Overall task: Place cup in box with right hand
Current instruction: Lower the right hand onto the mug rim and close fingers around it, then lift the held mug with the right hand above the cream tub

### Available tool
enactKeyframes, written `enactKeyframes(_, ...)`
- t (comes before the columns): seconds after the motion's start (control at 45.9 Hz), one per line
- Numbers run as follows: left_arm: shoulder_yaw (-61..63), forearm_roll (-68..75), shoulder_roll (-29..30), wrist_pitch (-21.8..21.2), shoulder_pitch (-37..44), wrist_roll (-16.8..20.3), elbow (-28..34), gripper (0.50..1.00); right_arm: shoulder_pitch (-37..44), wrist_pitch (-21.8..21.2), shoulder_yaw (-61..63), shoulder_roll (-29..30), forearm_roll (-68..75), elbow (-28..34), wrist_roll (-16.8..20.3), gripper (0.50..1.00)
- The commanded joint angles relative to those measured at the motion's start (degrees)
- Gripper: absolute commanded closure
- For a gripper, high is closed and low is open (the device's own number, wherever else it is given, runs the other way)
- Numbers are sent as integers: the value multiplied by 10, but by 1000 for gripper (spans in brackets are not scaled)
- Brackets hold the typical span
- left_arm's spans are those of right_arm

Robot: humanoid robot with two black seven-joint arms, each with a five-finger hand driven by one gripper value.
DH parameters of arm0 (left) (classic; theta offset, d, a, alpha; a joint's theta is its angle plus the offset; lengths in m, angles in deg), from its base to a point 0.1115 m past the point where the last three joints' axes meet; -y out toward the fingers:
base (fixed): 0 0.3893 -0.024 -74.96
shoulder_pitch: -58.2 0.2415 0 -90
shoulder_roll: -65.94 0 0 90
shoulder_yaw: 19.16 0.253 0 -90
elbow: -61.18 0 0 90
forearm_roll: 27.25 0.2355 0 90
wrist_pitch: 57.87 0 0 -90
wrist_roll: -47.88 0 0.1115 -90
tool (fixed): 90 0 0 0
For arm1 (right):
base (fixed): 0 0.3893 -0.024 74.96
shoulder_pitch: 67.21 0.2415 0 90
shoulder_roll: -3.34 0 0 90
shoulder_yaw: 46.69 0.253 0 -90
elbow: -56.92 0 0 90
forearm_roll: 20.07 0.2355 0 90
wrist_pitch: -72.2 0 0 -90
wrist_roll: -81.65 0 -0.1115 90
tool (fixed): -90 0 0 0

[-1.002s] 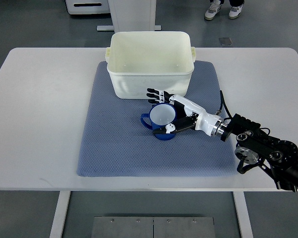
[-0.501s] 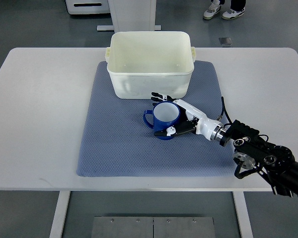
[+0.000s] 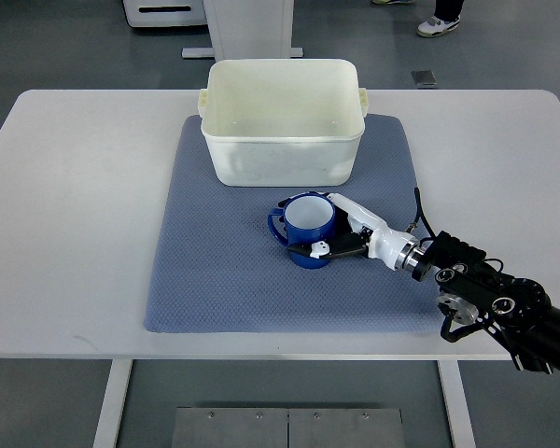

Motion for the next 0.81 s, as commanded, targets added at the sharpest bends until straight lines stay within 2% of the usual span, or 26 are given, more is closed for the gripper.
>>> enactKeyframes(0.0,0,0,0,0,0,0,0,500,4,0,0,-3,2,3,0,1000)
enactKeyframes(0.109,0,0,0,0,0,-1,0,500,13,-4,2,-16,4,18,0,1000)
enactKeyframes(0.348,0,0,0,0,0,0,0,500,53,-28,13,-100,24,98,0,1000)
enactKeyframes(0.457,0,0,0,0,0,0,0,500,74,-34,19,-123,30,115,0,1000)
enactKeyframes(0.653,0,0,0,0,0,0,0,500,99,-50,67,-132,44,116,0,1000)
enactKeyframes(0.784,0,0,0,0,0,0,0,500,118,-50,100,-127,44,113,28,1000)
